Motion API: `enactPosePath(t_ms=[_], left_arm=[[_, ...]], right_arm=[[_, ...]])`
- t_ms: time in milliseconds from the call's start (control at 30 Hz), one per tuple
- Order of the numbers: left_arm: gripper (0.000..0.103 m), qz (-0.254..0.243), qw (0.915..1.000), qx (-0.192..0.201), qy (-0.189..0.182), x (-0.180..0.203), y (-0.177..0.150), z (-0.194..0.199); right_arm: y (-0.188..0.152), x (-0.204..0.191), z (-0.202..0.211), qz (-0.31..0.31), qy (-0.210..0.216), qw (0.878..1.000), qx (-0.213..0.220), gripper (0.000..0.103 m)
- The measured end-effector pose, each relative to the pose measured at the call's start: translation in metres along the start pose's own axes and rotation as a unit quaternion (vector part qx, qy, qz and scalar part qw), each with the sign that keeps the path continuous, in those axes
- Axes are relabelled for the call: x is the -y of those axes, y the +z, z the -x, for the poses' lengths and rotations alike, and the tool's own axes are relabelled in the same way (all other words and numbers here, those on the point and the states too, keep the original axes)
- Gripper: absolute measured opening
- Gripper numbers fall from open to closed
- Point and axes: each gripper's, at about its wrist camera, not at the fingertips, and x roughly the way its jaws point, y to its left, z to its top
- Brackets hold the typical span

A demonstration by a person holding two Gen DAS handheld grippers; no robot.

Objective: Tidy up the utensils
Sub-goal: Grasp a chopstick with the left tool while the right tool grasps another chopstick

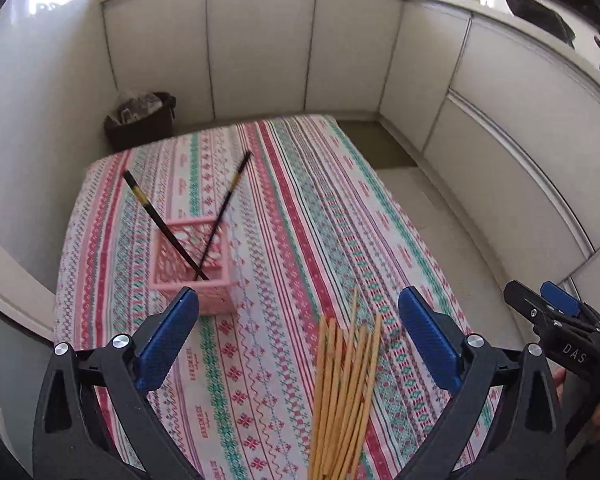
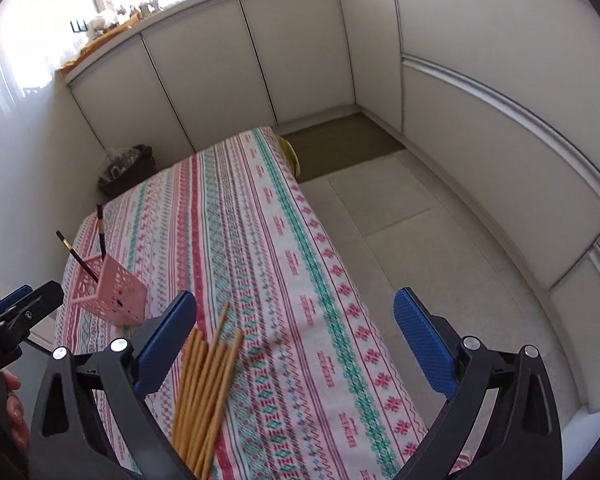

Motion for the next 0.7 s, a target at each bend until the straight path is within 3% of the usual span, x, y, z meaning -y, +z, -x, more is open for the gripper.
enactPosePath(t_ms=[100,200,433,500,567,633,700], left_arm=[[0.096,-0.001,0.9961,-0.087,-0.009,0.013,-0.010,-0.040],[0.096,0.005,0.9901,-0.140,0.010,0.020,-0.018,-0.074],[0.093,0.061,0.9763,-0.206,0.029,0.011,-0.025,-0.123],[0.075,0.074,0.9736,-0.214,0.028,0.008,-0.026,-0.131],[0.044,0.069,0.9729,-0.219,0.031,0.009,-0.027,-0.137],[0.034,0.065,0.9739,-0.214,0.042,0.010,-0.030,-0.142],[0.032,0.062,0.9762,-0.201,0.053,0.010,-0.031,-0.145]], right_arm=[[-0.008,0.014,-0.012,-0.005,0.001,0.999,-0.039,0.096],[-0.014,0.022,-0.021,-0.004,0.009,0.997,-0.071,0.096],[-0.019,0.035,-0.028,-0.011,0.028,0.994,-0.110,0.096],[-0.018,0.041,-0.030,-0.021,0.034,0.992,-0.119,0.096],[-0.018,0.046,-0.031,-0.032,0.040,0.991,-0.126,0.096],[-0.017,0.049,-0.031,-0.035,0.042,0.990,-0.128,0.096],[-0.017,0.050,-0.030,-0.035,0.042,0.991,-0.126,0.096]])
